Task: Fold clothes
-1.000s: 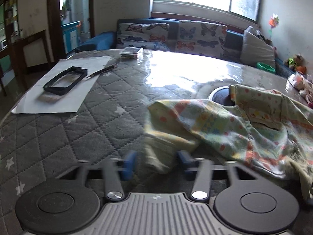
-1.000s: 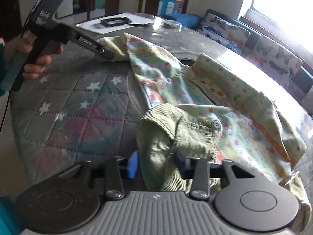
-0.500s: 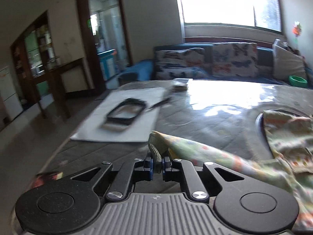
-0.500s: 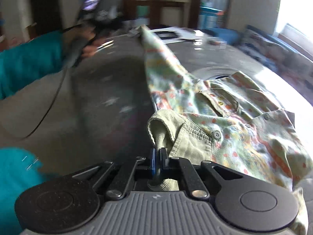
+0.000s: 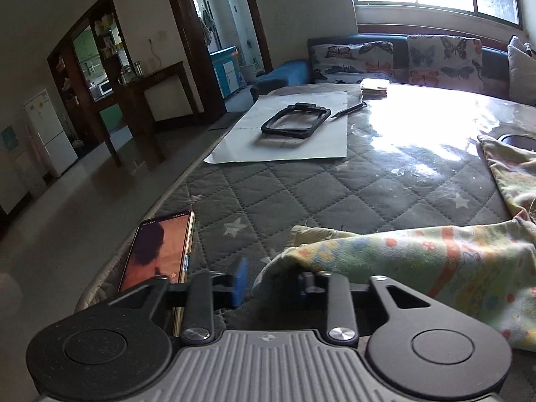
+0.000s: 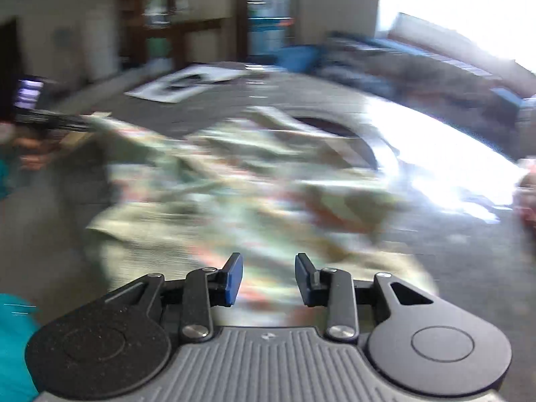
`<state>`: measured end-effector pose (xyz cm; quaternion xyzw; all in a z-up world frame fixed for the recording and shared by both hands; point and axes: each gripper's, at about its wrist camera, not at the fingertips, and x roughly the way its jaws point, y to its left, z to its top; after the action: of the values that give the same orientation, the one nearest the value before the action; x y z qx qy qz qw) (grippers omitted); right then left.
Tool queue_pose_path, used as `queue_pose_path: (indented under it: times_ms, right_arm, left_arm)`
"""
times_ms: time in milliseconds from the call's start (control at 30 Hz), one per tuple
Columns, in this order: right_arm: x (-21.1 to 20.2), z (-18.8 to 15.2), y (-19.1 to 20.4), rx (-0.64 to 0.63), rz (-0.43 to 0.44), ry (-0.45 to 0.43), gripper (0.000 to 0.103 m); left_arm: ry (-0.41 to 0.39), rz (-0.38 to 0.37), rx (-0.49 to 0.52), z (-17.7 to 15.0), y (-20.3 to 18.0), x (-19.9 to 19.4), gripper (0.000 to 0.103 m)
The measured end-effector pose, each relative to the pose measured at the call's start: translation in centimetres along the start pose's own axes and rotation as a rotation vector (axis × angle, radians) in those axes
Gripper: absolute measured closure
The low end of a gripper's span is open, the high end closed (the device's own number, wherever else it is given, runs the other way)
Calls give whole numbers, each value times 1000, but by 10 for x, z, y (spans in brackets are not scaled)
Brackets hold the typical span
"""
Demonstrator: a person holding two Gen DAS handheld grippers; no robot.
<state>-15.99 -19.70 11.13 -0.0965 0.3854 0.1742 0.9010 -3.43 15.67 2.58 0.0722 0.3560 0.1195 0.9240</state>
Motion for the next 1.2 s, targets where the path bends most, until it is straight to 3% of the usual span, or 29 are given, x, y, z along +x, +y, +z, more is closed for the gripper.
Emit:
queue_pose_path:
  times_ms: [33,167,233,300,333,367,533,633,700,767,800,967,1033,1133,1200]
  right_arm:
    - [1,-2,-9,6,-50,3,65]
    - [11,-9,-26,-1,-109,28,61]
    - [18,-13,-26,-32,-146,28,66]
    - [21,-17,-28,-52,-199,18,74]
    - [22,-19,-30,-42,-215,14,90]
    - [22,-21,-34,-15,-236,5,96]
    - [-11,-39,-71,202,-381,-61,101]
    - [-32,-59,-96,334,-459,-56,101]
    - [-44,-70,-102,358,-424,-60,96]
    - [-53,-76,-101,348,-370,-76,77]
    - [-52,-71,-95,316,-351,-88,63]
    - [-29,-43,-65,158,-230,-113,58]
    - [-12,-33,-52,68,-217,-89,44]
    - [18,-26,-33,-52,-250,-47,44]
    - [31,-26,-29,-86,-288,-27,52]
  left_arm:
    - [2,-3,2,1,-1,-1,58]
    - [-12,20,10,9,-5,-7,43]
    - [-16,43,11,13,-3,-10,24]
    - [-18,69,8,17,2,-12,23]
    - [-16,78,4,19,4,-13,22]
    - [-13,83,-3,21,6,-14,22]
    - [-37,77,-19,29,4,-23,22]
    - [-65,26,-7,36,-13,-33,22]
    - [-94,-10,16,41,-27,-41,21]
    - [-128,-29,48,49,-43,-48,16]
    - [-144,-32,61,53,-50,-52,15]
    - [-189,-50,76,69,-67,-63,12]
    - [-193,-79,77,71,-73,-67,10]
    - [-183,-149,86,72,-89,-73,8]
    - [-179,-210,110,68,-107,-78,8]
